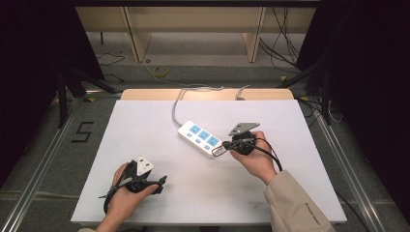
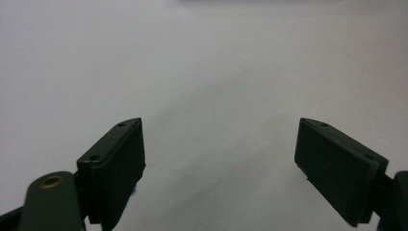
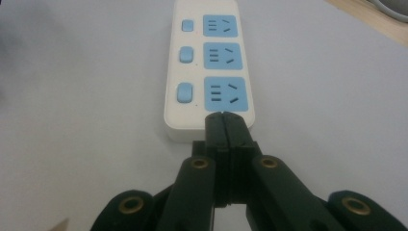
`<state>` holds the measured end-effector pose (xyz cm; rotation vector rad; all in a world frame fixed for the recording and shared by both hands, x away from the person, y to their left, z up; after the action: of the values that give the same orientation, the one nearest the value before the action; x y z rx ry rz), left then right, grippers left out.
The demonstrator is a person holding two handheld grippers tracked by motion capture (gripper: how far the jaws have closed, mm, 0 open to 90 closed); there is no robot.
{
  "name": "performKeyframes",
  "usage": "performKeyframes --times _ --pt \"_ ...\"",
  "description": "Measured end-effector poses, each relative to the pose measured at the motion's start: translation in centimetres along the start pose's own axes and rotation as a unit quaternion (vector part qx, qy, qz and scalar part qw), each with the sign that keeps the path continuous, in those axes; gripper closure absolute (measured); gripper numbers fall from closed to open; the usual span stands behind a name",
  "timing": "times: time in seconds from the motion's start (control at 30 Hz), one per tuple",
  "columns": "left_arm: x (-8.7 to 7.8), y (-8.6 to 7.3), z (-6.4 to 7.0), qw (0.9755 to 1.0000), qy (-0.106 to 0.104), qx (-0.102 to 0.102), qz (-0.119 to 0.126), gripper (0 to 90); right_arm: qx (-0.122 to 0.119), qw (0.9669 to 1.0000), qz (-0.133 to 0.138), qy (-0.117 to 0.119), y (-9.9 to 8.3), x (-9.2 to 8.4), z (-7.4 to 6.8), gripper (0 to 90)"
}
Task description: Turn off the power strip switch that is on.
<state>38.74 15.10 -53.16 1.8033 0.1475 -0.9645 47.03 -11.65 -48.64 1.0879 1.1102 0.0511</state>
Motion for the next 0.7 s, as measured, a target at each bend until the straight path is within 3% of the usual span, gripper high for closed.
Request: performKeyframes --times 0.7 --pt "0.0 0.1 0.0 1.0000 -0.001 0.002 0.000 17.5 -0.006 0.9999 -0.015 0.005 2.0 2.0 -0.1 90.0"
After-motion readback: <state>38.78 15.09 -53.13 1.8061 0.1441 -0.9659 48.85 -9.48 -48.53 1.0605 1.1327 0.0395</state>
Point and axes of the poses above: each handheld gripper's, and its own axes: x roughly forward along the jaws, y roughly out of its top, z roughly to its right, the point moved 8 cm from there along x, roughly forward along the jaws, and after that the axes turned 3 degrees about x, right-handed, at the moved point
